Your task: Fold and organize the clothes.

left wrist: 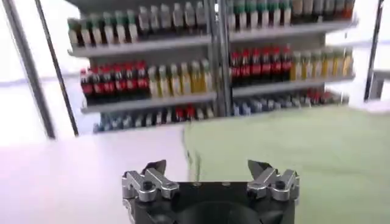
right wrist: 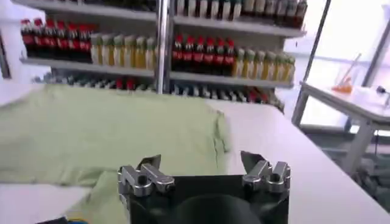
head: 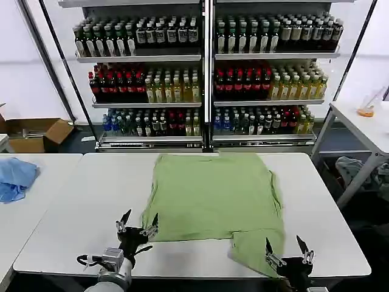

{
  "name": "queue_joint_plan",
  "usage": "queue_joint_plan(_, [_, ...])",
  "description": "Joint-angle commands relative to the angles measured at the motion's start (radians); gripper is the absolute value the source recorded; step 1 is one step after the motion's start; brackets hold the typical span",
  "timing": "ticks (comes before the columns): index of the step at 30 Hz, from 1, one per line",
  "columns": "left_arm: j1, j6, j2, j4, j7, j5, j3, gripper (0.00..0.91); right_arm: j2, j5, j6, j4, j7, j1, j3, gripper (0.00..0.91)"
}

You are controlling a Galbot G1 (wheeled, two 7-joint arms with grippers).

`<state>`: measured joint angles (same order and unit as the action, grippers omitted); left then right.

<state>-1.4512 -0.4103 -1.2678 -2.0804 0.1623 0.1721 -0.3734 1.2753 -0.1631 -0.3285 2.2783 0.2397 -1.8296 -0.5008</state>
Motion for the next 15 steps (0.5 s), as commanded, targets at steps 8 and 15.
queue_joint_plan(8, [0.043,-0.168,0.079,0.098,0.007,0.061,0.017,0.907,0.023,0.008,-0.048,-0.05,0.022,-0.023,0.05,0.907])
queue_joint_plan(15, [0.059,-0.167,0.074,0.123,0.009,0.065,0.025,0.312,0.04,-0.008,-0.041,-0.062,0.033,-0.009,0.062,0.665])
